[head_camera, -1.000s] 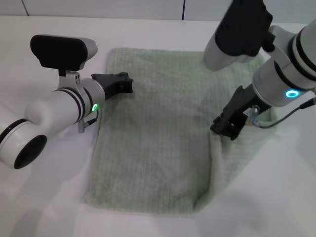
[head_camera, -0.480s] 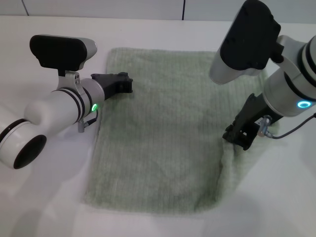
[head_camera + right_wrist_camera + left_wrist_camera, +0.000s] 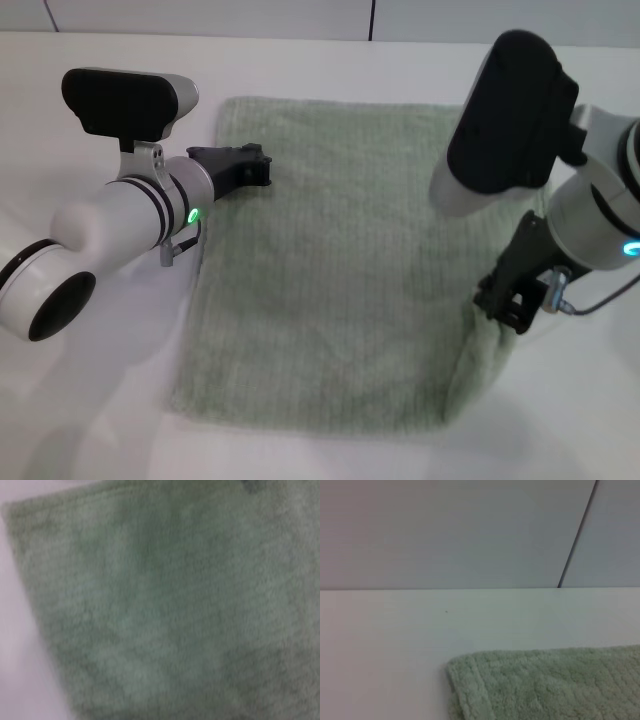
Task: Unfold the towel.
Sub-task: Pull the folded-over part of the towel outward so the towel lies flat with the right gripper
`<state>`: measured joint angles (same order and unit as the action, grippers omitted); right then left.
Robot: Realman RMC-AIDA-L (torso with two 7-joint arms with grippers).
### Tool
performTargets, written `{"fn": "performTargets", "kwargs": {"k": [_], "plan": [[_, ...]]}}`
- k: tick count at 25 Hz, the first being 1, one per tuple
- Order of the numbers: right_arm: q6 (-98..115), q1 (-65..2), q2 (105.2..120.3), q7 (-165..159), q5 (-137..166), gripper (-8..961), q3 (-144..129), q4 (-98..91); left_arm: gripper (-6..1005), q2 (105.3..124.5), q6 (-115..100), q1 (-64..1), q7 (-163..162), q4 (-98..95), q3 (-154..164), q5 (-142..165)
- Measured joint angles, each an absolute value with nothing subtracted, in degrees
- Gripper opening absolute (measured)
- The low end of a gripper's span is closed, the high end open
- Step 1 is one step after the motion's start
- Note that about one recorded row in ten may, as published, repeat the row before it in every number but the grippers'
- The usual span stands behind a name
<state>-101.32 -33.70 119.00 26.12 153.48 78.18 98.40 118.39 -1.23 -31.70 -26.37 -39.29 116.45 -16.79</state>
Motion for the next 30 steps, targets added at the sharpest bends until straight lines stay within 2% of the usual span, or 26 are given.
{"fn": "performTargets", "kwargs": {"k": [30], "plan": [[-105.0, -27.9, 118.82, 19.7, 156.4, 70, 72.2, 99.0, -1, 118.39, -0.3, -32.2, -25.6, -39.3, 116.1, -16.8]]}}
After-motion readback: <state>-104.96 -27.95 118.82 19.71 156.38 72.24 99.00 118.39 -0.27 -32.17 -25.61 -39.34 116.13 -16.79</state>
